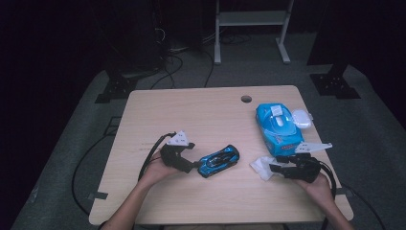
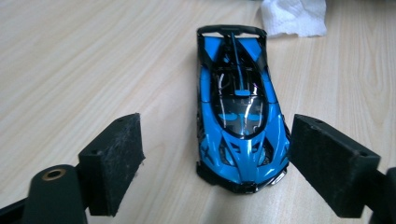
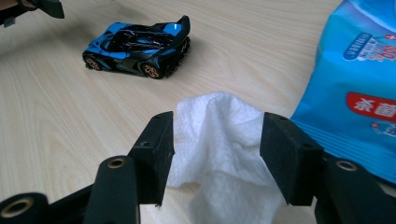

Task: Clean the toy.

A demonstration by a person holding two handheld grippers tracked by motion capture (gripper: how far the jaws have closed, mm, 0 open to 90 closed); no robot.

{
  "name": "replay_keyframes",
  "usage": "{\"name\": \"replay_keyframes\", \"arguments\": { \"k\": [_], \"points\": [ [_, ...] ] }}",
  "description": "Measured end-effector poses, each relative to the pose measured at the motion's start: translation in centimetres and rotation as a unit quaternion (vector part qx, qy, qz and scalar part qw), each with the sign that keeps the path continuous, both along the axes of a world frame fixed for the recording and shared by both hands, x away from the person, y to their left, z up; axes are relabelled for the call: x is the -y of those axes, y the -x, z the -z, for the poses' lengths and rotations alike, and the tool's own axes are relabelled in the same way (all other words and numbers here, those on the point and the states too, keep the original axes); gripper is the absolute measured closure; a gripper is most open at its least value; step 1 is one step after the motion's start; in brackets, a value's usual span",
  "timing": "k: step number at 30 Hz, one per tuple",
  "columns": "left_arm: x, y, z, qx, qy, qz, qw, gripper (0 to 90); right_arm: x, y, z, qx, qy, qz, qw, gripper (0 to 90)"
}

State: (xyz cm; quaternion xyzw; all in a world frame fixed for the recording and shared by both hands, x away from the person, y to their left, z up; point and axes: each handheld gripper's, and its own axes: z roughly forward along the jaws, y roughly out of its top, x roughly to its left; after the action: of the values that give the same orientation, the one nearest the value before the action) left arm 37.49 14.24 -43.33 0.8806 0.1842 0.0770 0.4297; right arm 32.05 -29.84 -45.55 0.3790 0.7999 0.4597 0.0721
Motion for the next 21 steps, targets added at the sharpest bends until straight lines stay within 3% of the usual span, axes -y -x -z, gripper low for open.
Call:
{"name": "replay_keyframes", "arguments": {
  "k": [5,13,15,21],
  "points": [
    [-0.7,0.4,-0.2,0.006,-0.002,-0.007,1.0000,15.7,0.7,0.5,-0.3,0.004,-0.010,0.007,0.9999,42.6],
    [-2.3,0.9,0.0,-0.002,-0.009,-0.021,0.9997,15.7,1.9,1.2,0.0,0.005,-0.015,0.014,0.9998,41.1],
    [-2.7,1.1,0.0,0.001,0.001,-0.030,0.9996,15.5,2.2,1.3,0.0,0.006,-0.015,0.018,0.9997,40.9],
    [-3.6,1.4,0.1,-0.002,-0.001,-0.039,0.9992,14.7,3.0,1.8,0.1,0.006,-0.022,0.026,0.9994,40.0]
  ]
}}
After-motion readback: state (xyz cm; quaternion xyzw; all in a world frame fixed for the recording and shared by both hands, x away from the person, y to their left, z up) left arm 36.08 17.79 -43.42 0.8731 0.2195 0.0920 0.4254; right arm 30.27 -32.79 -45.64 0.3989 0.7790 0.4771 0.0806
